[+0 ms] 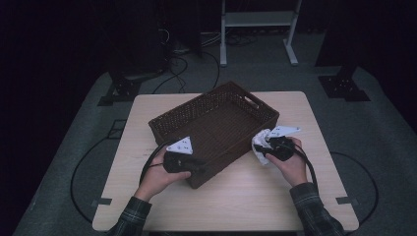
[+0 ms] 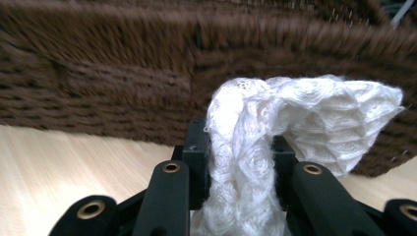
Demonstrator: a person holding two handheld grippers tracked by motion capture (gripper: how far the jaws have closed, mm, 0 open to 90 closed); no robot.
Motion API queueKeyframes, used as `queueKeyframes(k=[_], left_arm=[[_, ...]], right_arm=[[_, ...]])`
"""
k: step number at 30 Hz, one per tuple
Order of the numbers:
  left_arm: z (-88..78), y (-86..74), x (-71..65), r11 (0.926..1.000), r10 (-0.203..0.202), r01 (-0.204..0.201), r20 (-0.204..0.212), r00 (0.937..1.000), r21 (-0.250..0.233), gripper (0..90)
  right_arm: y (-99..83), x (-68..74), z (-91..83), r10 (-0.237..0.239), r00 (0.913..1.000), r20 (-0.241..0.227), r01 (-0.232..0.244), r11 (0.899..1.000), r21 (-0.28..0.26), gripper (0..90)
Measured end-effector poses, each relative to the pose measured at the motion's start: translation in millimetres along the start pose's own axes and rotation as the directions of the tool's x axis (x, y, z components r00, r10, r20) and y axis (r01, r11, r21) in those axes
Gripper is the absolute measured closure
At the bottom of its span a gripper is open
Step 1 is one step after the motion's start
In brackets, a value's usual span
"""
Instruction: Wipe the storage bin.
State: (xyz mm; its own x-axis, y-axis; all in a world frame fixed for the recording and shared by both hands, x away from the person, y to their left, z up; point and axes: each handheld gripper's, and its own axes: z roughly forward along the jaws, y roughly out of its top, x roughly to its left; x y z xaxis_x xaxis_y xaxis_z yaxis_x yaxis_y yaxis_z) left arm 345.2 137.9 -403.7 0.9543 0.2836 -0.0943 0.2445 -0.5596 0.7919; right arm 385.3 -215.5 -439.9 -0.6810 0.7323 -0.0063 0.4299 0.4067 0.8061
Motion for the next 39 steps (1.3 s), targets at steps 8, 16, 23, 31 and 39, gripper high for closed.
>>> queueKeyframes(k=[8, 16, 23, 31, 39], left_arm=[[0.0, 0.0, 0.0, 1.0, 0.0, 0.0, 0.0, 1.0, 0.001, 69.6], [0.1, 0.1, -0.1, 1.0, -0.001, 0.001, 0.0, 1.0, 0.001, 69.6], [0.1, 0.2, -0.1, 1.0, 0.0, 0.0, 0.0, 1.0, 0.001, 69.6], [0.2, 0.3, -0.1, 1.0, -0.001, 0.001, 0.0, 1.0, 0.002, 69.6], [0.2, 0.4, -0.1, 1.0, 0.0, 0.0, 0.0, 1.0, 0.003, 69.6]], right_arm=[[10.5, 8.7, -16.0, -0.035, 0.9993, -0.012, 0.034, 0.998, -0.057, 69.4], [7.2, 9.9, -8.6, -0.041, 0.999, -0.019, 0.04, 0.999, -0.033, 69.4], [2.0, 10.1, 1.5, -0.039, 0.999, -0.023, 0.038, 0.999, -0.006, 69.5], [-3.5, 9.1, 11.0, -0.028, 0.999, -0.035, 0.029, 0.999, 0.028, 69.4], [-12.4, 16.0, 32.0, -0.062, 0.9968, -0.051, 0.067, 0.992, 0.106, 69.4]])
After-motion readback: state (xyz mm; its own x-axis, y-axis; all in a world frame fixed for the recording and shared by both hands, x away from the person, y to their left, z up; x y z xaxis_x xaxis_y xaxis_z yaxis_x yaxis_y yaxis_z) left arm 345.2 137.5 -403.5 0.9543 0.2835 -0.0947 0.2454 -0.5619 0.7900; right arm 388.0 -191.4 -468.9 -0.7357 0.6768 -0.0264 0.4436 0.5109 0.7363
